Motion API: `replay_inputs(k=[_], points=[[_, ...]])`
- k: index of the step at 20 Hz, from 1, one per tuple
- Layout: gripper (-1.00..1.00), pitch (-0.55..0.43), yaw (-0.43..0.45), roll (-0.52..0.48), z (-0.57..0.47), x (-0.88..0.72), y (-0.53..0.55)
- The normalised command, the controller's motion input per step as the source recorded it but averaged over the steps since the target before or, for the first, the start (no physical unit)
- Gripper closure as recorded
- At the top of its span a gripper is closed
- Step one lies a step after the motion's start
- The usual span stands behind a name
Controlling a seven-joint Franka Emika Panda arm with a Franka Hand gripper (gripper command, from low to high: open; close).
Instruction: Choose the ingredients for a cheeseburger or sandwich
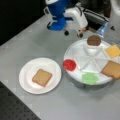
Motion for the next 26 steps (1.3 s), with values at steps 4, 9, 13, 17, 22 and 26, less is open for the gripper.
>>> replay_inputs(k=[4,9,13,17,22,26], points=[[-1.00,-0.111,0.002,-0.508,-0.12,-0.55,0.63],[-1.00,-0.156,-0.008,-0.483,-0.17,-0.37,0.53],[-1.00,-0.152,0.040,-0.422,-0.08,-0.16,0.13],[-1.00,-0.114,0.052,-0.329,-0.05,0.06,-0.06],[-1.00,-0.070,0.097,-0.223,-0.14,0.23,-0.04],[-1.00,-0.030,0.084,-0.164,-0.22,0.23,0.04]])
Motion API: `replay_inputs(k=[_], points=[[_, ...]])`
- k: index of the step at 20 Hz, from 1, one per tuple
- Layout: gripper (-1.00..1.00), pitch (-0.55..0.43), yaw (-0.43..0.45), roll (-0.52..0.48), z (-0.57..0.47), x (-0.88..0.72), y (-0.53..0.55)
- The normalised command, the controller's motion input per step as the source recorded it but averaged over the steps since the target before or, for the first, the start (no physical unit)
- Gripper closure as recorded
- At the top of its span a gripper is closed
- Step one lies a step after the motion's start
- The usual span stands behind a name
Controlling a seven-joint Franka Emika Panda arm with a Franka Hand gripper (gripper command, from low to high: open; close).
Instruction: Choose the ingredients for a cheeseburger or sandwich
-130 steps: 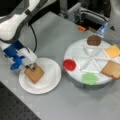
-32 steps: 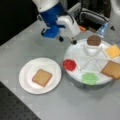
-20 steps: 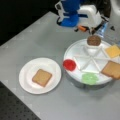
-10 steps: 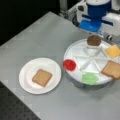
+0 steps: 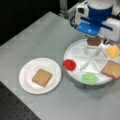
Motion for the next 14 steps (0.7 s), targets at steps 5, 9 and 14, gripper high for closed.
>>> replay_inputs(k=[5,9,14], points=[[-1.00,0.007,0.051,-0.105,-0.25,0.15,0.07],[-1.00,0.066,0.064,-0.139,-0.20,-0.04,-0.02],[-1.00,-0.049,0.084,-0.152,-0.24,-0.23,-0.07]])
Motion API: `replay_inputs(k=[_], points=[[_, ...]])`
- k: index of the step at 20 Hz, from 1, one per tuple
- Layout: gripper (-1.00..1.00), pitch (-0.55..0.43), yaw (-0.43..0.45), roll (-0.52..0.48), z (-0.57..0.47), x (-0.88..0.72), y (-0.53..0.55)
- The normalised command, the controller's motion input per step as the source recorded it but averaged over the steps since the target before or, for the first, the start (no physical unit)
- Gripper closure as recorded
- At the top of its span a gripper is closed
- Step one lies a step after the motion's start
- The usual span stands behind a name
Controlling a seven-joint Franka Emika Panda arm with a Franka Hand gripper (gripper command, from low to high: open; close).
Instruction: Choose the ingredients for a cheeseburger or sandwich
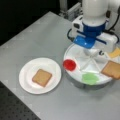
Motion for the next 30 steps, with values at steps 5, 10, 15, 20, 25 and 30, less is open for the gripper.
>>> replay_inputs(k=[5,10,15,20,25,30], points=[[-1.00,-0.141,0.030,-0.136,-0.34,-0.26,-0.01],[-1.00,-0.142,-0.014,-0.083,-0.15,-0.14,0.10],[-1.00,-0.100,-0.082,-0.009,0.04,-0.05,0.15],[-1.00,-0.035,-0.158,0.079,0.21,0.04,0.19],[-1.00,0.039,-0.213,0.106,0.15,0.12,0.15],[-1.00,0.046,-0.188,0.080,-0.01,0.14,0.12]])
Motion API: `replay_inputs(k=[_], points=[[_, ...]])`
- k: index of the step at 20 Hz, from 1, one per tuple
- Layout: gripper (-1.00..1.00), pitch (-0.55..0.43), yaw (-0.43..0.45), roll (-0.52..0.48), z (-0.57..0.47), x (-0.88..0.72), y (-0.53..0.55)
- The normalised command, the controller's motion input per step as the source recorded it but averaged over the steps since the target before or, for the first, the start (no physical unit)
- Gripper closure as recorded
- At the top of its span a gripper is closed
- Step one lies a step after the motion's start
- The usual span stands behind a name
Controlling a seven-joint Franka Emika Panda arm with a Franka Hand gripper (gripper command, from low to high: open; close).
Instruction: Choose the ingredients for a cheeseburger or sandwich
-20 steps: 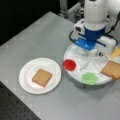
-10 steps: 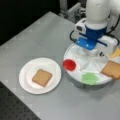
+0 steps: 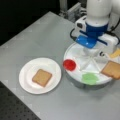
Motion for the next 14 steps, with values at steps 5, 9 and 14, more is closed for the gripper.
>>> replay_inputs(k=[5,9,14], points=[[-1.00,0.024,-0.112,0.035,-0.09,0.17,0.12],[-1.00,0.010,-0.055,-0.003,-0.08,0.16,0.14],[-1.00,0.012,-0.041,-0.010,-0.09,0.13,0.17]])
